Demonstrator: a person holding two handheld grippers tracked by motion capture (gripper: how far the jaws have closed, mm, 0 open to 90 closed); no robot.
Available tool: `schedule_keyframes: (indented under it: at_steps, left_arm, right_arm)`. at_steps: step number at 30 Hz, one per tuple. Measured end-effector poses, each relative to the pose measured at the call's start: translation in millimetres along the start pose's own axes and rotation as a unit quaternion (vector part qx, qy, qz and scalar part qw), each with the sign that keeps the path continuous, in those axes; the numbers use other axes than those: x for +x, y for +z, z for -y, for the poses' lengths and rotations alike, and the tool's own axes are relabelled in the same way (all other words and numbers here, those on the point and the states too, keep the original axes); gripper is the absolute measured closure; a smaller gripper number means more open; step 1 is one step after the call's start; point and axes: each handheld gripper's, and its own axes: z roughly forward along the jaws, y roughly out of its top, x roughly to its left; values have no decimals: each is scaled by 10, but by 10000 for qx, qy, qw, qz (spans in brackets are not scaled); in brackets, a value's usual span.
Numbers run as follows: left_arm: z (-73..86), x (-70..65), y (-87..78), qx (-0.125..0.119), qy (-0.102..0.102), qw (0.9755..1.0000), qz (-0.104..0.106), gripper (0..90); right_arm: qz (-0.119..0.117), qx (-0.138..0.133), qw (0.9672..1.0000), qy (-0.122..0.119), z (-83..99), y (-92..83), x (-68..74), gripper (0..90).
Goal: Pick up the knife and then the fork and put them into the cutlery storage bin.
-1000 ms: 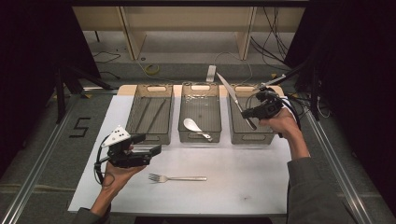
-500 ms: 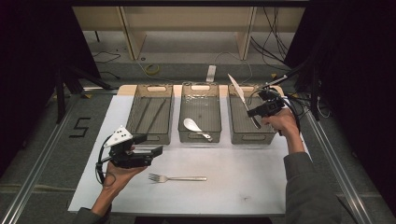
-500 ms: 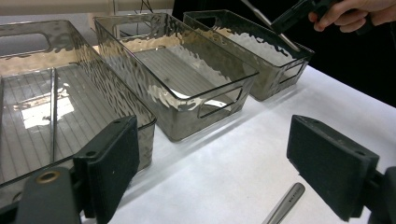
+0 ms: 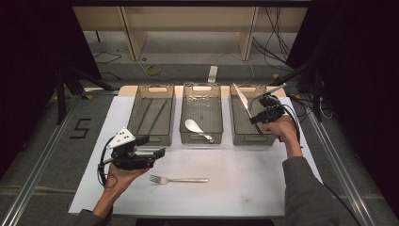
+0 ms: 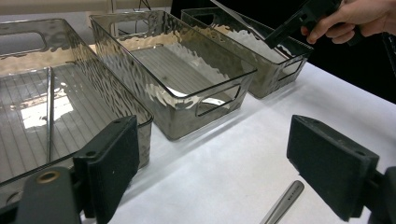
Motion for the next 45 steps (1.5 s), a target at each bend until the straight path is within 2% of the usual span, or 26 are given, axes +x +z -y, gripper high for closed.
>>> schedule_keyframes:
  at_steps: [7,9,12,14,15,20,24,30,33,37,39,41,45]
  left_arm:
    - [-1,-1,-6,-14,1,10000,7,165]
    - [-1,0,-2,3,2,10000,2,165]
    - [-2,-2,-3,4,3,10000,3,165]
    - [0,-1,-3,1,-3,10000,1,165]
    - [1,1,-2,5,-12,10000,0,165]
    - [1,-1,-2,13,-11,10000,11,165]
    - [4,-2,17,102,-9,9999,63,165]
    - [19,-27,89,403,-1,9990,211,164]
    - [30,-53,134,601,35,9977,305,164]
    - [47,-104,196,907,231,9951,325,164]
    - [51,-128,231,1034,300,9935,361,164]
    - [58,-152,263,1152,385,9918,387,164]
    - [73,-203,308,1287,561,9896,316,164]
  right_arm:
    - [77,119,9997,190,-1,78,8,796]
    - [119,181,9996,177,-3,100,20,792]
    - [188,181,9993,259,-17,129,40,753]
    - [-85,25,9996,274,-31,100,47,703]
    - [-110,-28,9996,250,-42,73,64,686]
    - [-154,-283,9995,62,-47,-65,141,606]
    - [-281,-436,9984,-226,3,-188,259,531]
    - [-691,-749,9918,-767,188,-426,534,409]
    - [-820,-840,9870,-1102,366,-514,711,383]
    - [-963,-902,9825,-1313,593,-533,860,364]
    - [-1069,-964,9805,-1341,701,-513,901,364]
    - [-1104,-870,9802,-1395,770,-484,929,357]
    - [-1100,-872,9795,-1447,859,-431,951,347]
